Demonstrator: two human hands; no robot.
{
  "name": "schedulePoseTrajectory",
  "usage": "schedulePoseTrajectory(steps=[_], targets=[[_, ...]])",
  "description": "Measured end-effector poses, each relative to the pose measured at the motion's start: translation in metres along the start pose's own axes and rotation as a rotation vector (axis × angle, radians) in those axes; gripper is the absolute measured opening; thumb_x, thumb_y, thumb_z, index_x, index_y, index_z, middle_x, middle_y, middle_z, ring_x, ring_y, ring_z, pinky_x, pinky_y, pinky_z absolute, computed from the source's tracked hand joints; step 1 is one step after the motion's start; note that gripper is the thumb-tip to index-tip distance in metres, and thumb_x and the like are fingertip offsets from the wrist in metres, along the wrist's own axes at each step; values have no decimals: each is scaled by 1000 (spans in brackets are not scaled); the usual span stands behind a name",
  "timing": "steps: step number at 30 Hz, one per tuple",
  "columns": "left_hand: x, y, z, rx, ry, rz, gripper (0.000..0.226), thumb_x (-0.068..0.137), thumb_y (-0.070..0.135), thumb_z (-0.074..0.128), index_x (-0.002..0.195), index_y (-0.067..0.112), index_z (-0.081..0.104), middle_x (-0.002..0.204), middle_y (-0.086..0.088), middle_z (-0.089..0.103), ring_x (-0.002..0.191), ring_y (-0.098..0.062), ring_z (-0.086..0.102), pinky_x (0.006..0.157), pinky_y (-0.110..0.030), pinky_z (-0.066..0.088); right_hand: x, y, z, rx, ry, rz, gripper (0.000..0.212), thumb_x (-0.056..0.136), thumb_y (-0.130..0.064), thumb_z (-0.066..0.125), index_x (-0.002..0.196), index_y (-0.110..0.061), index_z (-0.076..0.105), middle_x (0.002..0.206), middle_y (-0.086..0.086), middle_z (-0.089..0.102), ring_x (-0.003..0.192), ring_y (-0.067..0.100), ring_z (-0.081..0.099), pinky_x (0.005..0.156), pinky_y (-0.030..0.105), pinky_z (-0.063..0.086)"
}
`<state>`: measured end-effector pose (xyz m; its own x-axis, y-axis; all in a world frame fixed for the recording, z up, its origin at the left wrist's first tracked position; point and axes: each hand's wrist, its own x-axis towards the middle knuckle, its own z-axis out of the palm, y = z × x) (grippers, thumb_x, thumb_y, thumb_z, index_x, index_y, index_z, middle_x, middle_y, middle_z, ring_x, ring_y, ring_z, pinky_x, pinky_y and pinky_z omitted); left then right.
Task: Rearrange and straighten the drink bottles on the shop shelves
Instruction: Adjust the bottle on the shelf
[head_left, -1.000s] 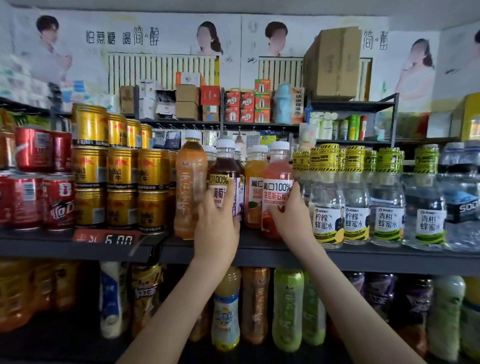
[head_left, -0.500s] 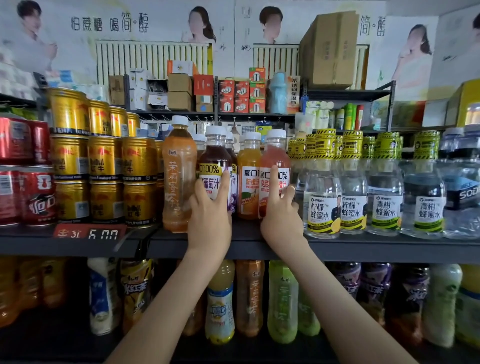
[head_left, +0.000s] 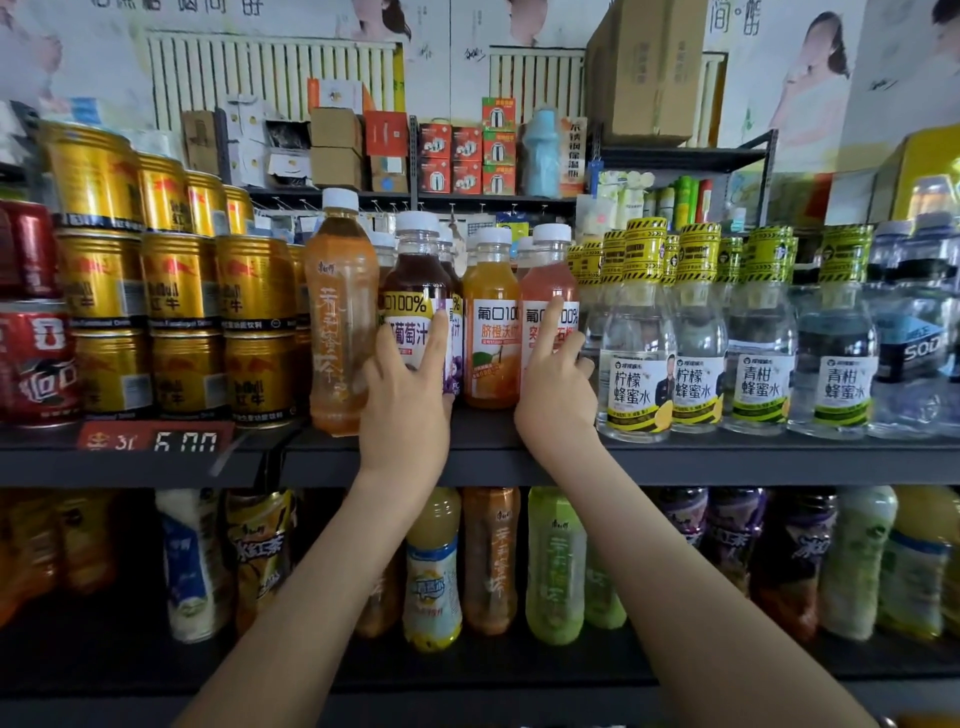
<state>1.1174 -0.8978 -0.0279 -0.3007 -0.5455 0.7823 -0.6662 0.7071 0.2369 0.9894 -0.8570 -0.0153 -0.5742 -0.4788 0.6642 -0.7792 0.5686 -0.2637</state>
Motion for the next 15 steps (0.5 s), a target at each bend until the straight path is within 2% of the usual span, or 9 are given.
schedulePoseTrajectory(steps=[7,11,13,15], targets=[[0,-3,-2,-11,-6,15,78,95,26,54,151,33,0,151,-18,9,134,-35,23,98,-39,42,11,-4,0,-9,-21,22,101,85,-3,60,147,-13,-19,150,23,14,114,31,53,74,31,50],[-3,-9,-5,-30,-22,35,78,94,28,55,151,32,1,153,-16,9,135,-33,23,99,-39,41,14,-3,4,-22,-42,38,103,84,1,59,147,-17,-21,151,21,17,110,29,55,63,31,45],[-5,-12,-5,-38,-35,47,78,94,28,55,151,31,2,153,-15,8,136,-33,23,100,-39,41,14,-3,5,11,-68,58,104,84,2,59,146,-20,-22,151,22,18,111,31,54,66,34,47],[-6,-14,-5,-38,-43,52,78,94,28,56,151,31,3,154,-14,8,136,-32,23,99,-39,41,11,-5,-1,95,-136,76,101,85,4,56,147,-20,-21,152,25,14,118,35,49,79,39,49]])
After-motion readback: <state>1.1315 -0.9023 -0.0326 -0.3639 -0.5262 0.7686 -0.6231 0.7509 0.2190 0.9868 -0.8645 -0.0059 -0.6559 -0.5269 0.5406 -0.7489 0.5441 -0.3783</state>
